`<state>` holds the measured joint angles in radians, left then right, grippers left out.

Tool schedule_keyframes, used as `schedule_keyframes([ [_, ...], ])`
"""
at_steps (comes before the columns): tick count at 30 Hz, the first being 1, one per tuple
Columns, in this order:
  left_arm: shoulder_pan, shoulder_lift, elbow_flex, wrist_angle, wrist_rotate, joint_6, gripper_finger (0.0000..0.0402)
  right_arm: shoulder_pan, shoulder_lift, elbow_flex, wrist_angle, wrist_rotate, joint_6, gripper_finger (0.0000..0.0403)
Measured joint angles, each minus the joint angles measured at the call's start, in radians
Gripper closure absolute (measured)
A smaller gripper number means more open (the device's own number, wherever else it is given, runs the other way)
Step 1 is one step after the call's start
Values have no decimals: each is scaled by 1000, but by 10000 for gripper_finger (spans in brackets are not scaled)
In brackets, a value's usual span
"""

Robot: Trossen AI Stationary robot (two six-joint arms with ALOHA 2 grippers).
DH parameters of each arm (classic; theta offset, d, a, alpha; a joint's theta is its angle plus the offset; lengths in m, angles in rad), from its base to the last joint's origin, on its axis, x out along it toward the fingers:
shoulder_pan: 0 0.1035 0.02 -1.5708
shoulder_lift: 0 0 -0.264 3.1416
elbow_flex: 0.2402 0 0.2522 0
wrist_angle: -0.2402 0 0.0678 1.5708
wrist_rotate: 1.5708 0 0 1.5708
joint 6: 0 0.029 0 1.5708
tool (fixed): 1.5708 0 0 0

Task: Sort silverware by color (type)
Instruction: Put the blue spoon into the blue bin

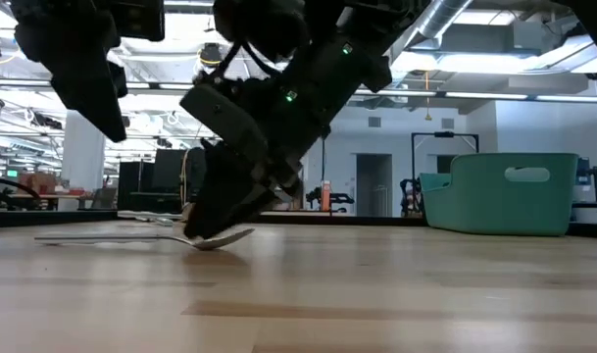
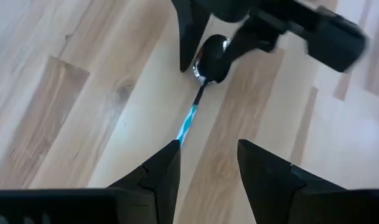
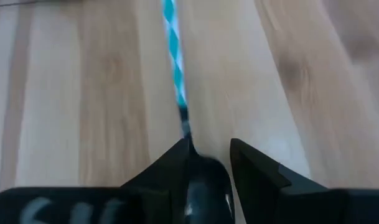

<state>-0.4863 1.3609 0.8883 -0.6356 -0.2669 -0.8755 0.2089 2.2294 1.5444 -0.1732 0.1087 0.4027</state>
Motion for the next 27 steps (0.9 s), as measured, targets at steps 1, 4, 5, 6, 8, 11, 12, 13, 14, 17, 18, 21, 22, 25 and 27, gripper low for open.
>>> schedule_keyframes([
  [1, 0, 8, 0, 5, 2, 3, 255, 4, 1, 0, 24, 7, -31, 260],
  [4, -1, 27, 0, 11, -7, 41, 255, 15, 1, 1, 131, 18, -138, 255],
  [5, 2, 32, 0, 12, -6, 48, 255, 16, 6, 1, 160, 18, -161, 253],
  [6, 6, 34, 0, 15, -2, 49, 255, 16, 13, 2, 188, 18, -165, 251],
  [8, 9, 32, 0, 23, 2, 45, 255, 13, 20, 1, 188, 18, -165, 246],
  [11, 11, 25, 0, 25, 19, 44, 255, -2, 22, 0, 177, 22, -189, 240],
  [12, 11, 22, 0, 24, 21, 44, 255, -6, 33, 3, 183, 22, -206, 239],
  [13, 10, 20, 0, 26, 24, 44, 255, -12, 42, 5, 193, 25, -223, 239],
  [14, 10, 19, 0, 27, 26, 44, 255, -18, 49, 4, 184, 22, -241, 240],
  [17, 15, 18, 0, 22, 26, 48, 255, -25, 74, 5, 196, -51, -270, 245],
  [18, 16, 18, 0, 22, 27, 48, 255, -25, 81, 7, 197, -65, -271, 247],
  [21, 19, 18, 0, 19, 43, 48, 255, -17, 82, 5, 172, -73, -282, 253],
  [22, 19, 18, 0, 17, 47, 47, 255, -14, 82, 5, 168, -66, -283, 256],
  [25, 19, 18, 0, 15, 51, 44, 255, -6, 82, 5, 166, -29, -281, 262],
  [27, 19, 18, 0, 13, 51, 44, 255, -4, 65, 3, 158, 2, -280, 265],
])
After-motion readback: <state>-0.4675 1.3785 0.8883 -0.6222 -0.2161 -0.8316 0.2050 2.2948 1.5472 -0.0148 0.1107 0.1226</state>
